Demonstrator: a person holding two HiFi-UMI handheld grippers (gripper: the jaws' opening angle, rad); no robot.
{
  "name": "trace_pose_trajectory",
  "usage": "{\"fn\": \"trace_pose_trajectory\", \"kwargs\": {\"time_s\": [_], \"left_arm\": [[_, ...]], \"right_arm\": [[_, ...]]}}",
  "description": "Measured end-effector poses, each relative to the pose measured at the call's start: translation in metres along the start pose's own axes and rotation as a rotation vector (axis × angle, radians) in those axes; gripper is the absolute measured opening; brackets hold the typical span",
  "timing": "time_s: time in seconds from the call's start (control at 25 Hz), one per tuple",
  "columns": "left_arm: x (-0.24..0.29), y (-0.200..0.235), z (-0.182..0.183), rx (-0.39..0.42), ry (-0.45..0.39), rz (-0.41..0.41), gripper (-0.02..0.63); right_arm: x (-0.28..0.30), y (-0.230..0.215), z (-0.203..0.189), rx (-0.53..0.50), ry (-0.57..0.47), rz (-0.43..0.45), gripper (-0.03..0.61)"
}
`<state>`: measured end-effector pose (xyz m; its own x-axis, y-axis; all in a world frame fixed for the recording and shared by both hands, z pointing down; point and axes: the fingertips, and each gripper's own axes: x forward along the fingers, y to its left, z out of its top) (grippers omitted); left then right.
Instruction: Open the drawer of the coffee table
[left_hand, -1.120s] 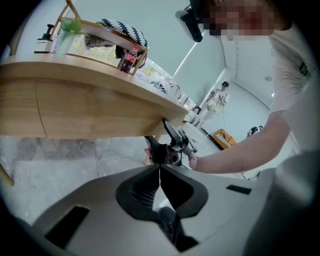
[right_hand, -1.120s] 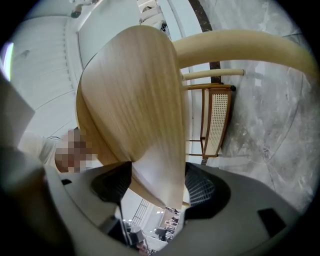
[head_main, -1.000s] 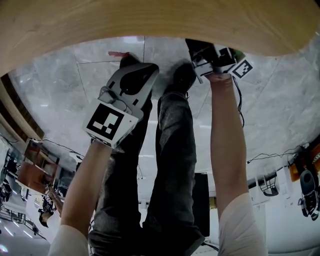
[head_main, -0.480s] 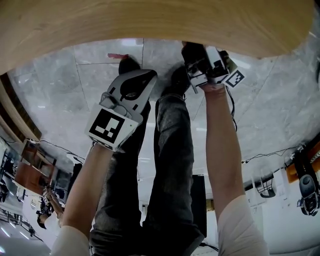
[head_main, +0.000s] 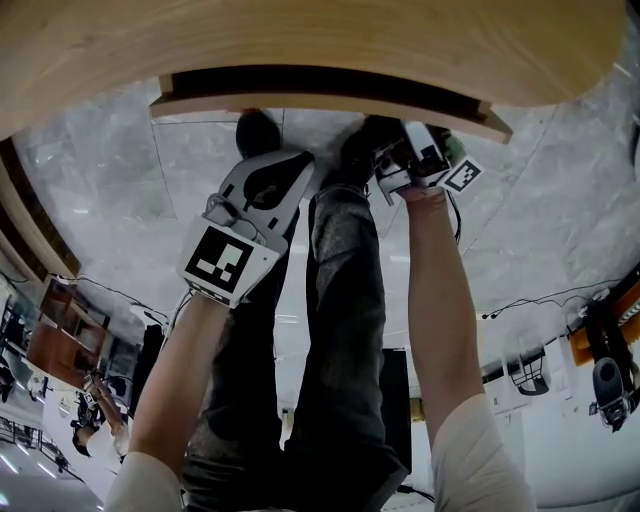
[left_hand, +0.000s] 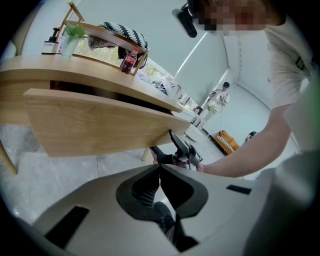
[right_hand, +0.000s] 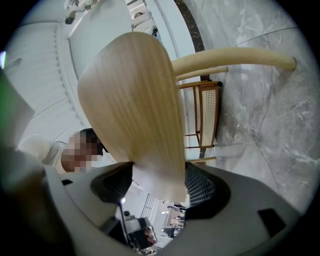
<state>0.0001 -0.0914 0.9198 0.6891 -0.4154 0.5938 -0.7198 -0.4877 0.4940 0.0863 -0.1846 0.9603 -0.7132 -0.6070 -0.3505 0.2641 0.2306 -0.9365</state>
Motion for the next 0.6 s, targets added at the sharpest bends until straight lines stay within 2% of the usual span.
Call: {"fn": "trace_pose_trajectory", "kwargs": {"time_s": [0.32, 0.6], "left_arm": [[-0.010, -0.011, -0.008, 0.004, 0.019, -0.022, 0.021], [-0.006, -0.012, -0.016, 0.007, 0.022, -0.035, 0.021]], "right_arm": [[-0.013, 0.006, -0.022, 0.017, -0.073, -0.003, 0.339], [-0.026, 0.007, -0.027, 0.026, -0.083, -0.009, 0.339]]}}
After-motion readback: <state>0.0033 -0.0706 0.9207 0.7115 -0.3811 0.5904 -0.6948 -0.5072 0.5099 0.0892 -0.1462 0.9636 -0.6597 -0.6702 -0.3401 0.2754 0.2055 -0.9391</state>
